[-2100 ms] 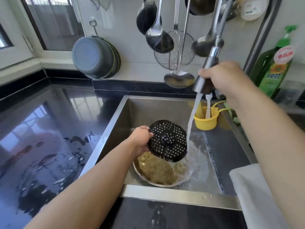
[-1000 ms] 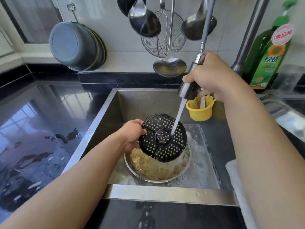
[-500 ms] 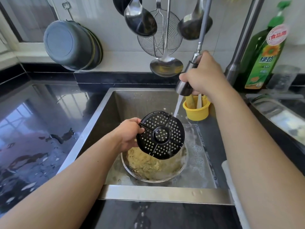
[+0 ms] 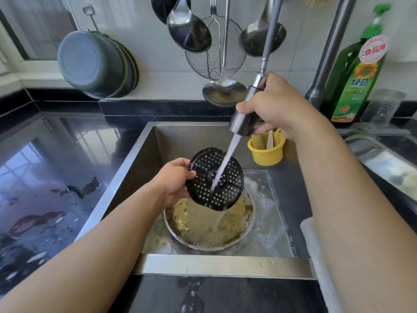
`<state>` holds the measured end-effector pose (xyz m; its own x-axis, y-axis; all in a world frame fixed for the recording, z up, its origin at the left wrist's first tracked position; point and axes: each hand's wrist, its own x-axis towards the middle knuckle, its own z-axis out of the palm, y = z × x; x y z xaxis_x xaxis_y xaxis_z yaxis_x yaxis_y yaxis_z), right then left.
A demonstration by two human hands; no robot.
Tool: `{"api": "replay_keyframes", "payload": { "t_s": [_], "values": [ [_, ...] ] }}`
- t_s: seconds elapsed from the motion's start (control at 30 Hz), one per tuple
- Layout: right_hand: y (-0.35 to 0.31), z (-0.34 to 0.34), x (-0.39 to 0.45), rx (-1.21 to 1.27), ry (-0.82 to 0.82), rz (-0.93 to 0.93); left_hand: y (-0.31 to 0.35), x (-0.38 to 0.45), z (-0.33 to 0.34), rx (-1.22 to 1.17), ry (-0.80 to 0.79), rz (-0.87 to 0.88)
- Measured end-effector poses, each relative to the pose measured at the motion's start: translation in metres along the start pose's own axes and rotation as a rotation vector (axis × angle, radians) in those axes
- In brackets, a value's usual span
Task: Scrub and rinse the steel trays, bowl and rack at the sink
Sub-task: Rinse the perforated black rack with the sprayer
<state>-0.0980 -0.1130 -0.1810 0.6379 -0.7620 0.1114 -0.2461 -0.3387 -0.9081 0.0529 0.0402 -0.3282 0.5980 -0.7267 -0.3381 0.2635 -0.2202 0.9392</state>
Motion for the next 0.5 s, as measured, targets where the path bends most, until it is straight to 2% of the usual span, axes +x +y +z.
{"api": "replay_keyframes", "payload": {
  "t_s": [0.1, 0.17, 0.33, 0.5],
  "values": [
    [0.007, -0.001, 0.003, -0.165, 0.131, -0.014, 0.000, -0.001, 0.000, 0.005, 0.054, 0.025],
    [0.010, 0.002, 0.004, -0.169, 0.159, -0.046, 0.000, 0.000, -0.001, -0.001, 0.075, 0.025],
    [0.006, 0.021, 0.006, 0.150, 0.059, -0.046, 0.002, -0.002, 0.000, -0.029, 0.070, 0.028],
    [0.009, 0.011, 0.010, 0.133, 0.023, -0.028, 0.002, -0.002, 0.003, -0.014, 0.049, 0.033]
  ]
}}
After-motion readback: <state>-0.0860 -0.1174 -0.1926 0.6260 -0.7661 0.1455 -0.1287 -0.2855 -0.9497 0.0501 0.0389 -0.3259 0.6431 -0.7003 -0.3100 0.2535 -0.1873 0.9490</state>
